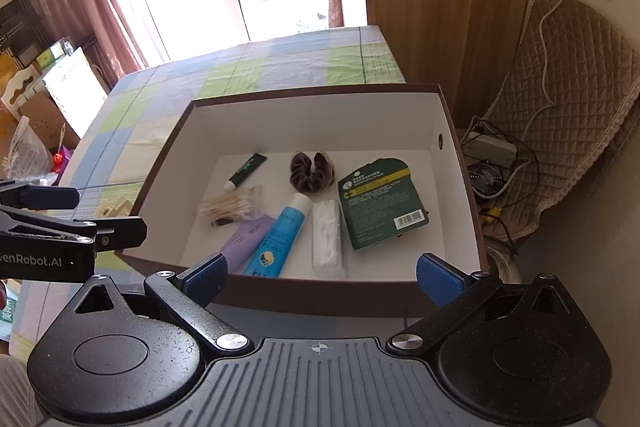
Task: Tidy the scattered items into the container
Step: 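Withdraw both open tools from the box toward the clip and bottle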
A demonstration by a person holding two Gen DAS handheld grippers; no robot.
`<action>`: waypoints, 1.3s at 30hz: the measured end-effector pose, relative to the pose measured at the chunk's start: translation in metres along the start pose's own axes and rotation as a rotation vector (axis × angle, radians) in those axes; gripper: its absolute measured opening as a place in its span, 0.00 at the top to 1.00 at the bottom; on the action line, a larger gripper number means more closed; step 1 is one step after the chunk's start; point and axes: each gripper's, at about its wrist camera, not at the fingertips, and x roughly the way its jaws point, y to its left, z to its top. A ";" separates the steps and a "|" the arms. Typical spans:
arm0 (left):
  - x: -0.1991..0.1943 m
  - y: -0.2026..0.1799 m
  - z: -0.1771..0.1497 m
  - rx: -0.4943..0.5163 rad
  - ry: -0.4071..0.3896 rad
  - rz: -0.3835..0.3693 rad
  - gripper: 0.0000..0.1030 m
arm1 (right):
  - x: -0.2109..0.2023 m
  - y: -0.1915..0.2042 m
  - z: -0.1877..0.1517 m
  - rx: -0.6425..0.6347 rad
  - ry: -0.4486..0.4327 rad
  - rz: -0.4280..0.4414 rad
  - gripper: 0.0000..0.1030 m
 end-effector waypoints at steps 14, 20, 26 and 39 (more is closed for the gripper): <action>-0.033 0.022 -0.038 -0.078 -0.007 0.016 0.07 | -0.019 0.040 -0.031 -0.001 -0.005 0.057 0.00; -0.043 0.035 -0.056 -0.107 -0.008 0.040 0.07 | -0.023 0.053 -0.044 0.002 -0.004 0.074 0.00; -0.049 0.040 -0.074 -0.108 -0.005 0.073 0.07 | -0.025 0.065 -0.058 -0.012 0.009 0.090 0.00; -0.044 0.053 -0.101 -0.113 0.033 0.106 0.07 | -0.016 0.074 -0.071 -0.014 0.042 0.102 0.00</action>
